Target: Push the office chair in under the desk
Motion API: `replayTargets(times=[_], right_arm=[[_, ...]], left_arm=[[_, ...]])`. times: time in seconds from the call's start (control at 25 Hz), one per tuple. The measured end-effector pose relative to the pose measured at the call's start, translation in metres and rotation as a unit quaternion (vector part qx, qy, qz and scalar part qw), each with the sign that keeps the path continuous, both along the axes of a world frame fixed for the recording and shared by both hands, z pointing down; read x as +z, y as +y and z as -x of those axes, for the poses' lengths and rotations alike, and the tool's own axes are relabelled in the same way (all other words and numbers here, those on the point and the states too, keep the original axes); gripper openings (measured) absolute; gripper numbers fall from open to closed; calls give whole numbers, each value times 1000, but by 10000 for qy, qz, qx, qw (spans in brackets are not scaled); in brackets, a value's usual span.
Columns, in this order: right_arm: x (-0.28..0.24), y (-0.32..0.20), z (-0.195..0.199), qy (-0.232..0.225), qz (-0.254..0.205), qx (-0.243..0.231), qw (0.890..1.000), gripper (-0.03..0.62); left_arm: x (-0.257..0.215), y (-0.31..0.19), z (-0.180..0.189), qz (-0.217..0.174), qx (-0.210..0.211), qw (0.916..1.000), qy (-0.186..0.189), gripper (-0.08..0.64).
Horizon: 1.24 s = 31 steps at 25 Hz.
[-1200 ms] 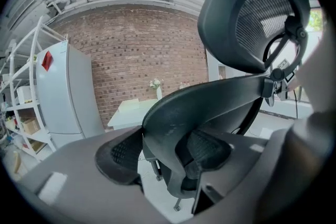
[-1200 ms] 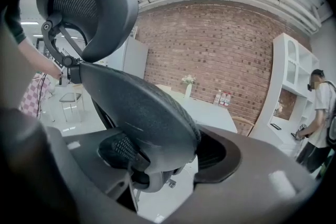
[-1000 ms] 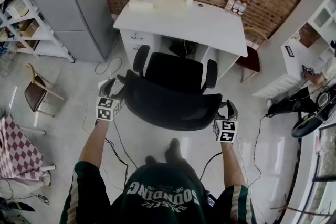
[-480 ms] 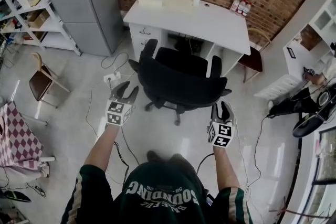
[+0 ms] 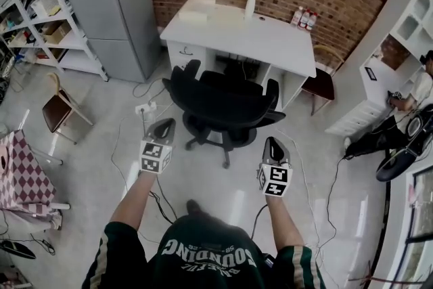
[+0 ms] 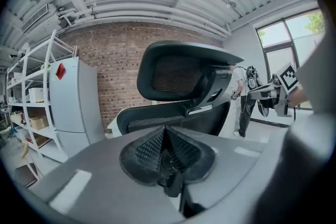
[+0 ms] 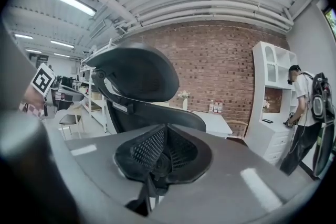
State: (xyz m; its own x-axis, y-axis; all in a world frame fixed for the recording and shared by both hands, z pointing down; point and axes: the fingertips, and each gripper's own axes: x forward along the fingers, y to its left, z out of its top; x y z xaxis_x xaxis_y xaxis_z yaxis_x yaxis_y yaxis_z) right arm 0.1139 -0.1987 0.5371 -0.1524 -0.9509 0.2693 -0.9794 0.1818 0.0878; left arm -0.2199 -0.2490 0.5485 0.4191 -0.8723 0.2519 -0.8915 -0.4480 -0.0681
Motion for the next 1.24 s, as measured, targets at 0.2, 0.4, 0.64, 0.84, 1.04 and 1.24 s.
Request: replayTargets(times=[0.2,0.4,0.64,0.84,1.04,1.24], right_arm=[[-10,32,-1,54,-53,-173,9998,2],[-8,55,0,15,-14,-300,9995,2],[-12,69,-1,-34,-23,-348,9994,2],[-11,70,3,-54,1,-394,9992,2],[-6,71,4,-71,51,-394,9992,2],[-4,68,8,-82,88,-427,9990,2]], left_arm=[[-6,32,-15,28,4,10000,21,9],[-3,58,-27,47,88,9999,-33,9],[-6,71,-35,44,112,9999,-7,9],[-3,77,-37,70,110,9999,7,9],[0,80,-33,84,70,9999,20,9],[3,80,-29,137,33,9999,49,9]])
